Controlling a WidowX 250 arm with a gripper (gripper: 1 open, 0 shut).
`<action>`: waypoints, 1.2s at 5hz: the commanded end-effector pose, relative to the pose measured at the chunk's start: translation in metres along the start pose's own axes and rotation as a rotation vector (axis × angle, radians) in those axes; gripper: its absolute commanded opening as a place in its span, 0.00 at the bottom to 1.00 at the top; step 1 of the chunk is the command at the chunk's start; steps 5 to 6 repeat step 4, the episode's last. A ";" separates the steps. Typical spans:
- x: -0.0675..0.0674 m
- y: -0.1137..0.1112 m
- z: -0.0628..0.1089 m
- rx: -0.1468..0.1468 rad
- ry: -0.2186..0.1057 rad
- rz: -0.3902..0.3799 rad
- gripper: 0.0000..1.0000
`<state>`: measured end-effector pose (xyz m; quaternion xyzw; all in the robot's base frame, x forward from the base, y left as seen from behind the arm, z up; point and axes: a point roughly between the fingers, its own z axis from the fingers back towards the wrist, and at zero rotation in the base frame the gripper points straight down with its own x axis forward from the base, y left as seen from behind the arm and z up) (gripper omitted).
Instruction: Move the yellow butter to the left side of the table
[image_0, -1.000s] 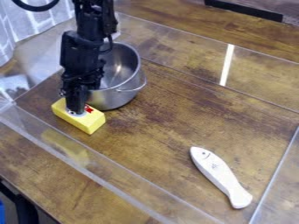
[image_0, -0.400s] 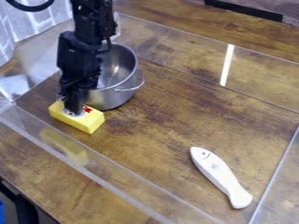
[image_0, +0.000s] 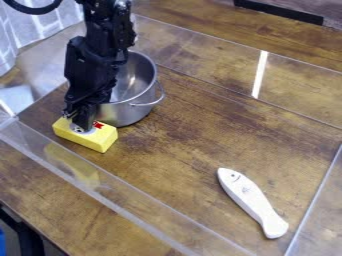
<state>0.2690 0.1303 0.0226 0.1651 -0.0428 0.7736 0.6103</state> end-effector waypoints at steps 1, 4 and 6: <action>-0.013 0.053 -0.061 0.188 0.007 0.001 0.00; -0.010 0.053 -0.068 0.216 -0.020 0.028 0.00; -0.010 0.053 -0.068 0.216 -0.020 0.028 0.00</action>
